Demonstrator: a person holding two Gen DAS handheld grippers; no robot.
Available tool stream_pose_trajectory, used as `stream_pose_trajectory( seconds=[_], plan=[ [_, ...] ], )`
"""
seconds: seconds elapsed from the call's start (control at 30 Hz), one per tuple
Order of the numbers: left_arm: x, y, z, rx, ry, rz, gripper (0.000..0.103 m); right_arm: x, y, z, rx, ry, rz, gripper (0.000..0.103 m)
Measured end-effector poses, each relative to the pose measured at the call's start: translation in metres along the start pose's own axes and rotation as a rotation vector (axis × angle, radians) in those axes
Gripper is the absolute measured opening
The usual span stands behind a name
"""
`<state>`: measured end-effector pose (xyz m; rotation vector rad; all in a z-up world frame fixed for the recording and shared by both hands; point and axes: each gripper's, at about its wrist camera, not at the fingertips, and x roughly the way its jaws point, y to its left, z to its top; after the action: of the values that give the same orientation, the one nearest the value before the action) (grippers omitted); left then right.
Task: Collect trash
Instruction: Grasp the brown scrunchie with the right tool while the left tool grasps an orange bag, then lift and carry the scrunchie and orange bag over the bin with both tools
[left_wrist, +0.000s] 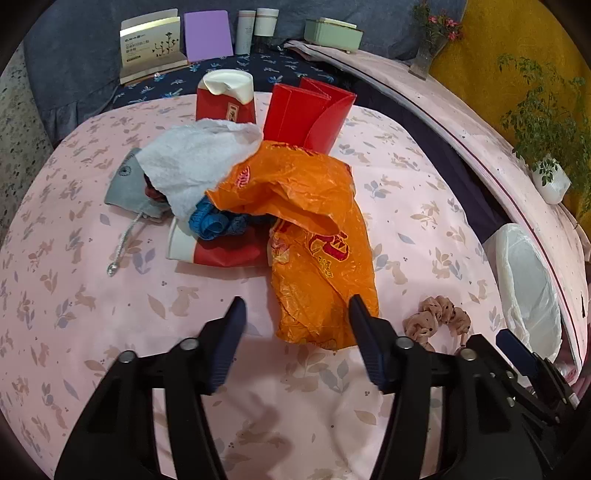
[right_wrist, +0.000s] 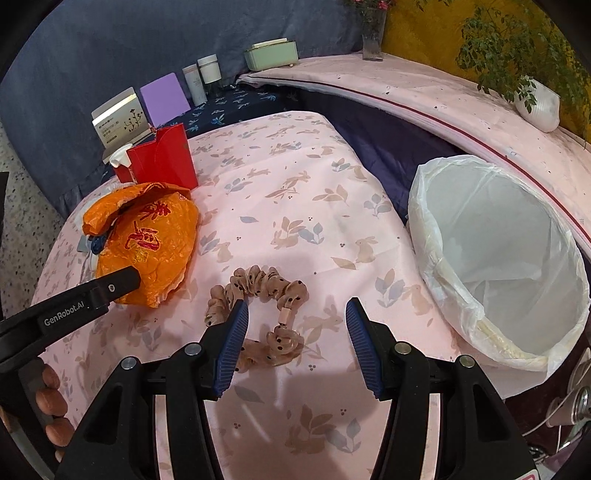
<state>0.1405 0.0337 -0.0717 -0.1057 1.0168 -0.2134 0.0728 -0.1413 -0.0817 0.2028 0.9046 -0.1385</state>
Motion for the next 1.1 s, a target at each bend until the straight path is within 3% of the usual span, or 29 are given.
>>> stream_pose_trajectory(
  seconds=[0.07, 0.17, 0.4, 0.5, 0.6, 1.1],
  plan=[
    [0.004, -0.001, 0.000, 0.004, 0.013, -0.011, 0.034, 0.006, 0.001, -0.001, -0.004, 0.013, -0.001, 0.054],
    [0.005, -0.002, -0.002, 0.012, 0.013, -0.017, 0.028, 0.011, 0.002, -0.003, -0.006, 0.028, 0.000, 0.051],
    [-0.004, -0.005, -0.004, 0.026, -0.005, -0.023, 0.022, 0.020, 0.004, -0.010, -0.013, 0.063, 0.002, 0.030],
    [-0.009, -0.007, -0.007, 0.032, -0.010, -0.027, 0.021, 0.020, 0.005, -0.011, -0.020, 0.068, 0.011, 0.013],
    [-0.016, -0.011, -0.010, 0.040, -0.015, -0.031, 0.020, 0.015, 0.005, -0.012, -0.020, 0.060, 0.017, 0.009],
    [-0.050, -0.052, -0.021, 0.120, -0.061, -0.070, 0.017, -0.046, -0.010, 0.002, 0.010, -0.073, 0.034, 0.008]
  ],
)
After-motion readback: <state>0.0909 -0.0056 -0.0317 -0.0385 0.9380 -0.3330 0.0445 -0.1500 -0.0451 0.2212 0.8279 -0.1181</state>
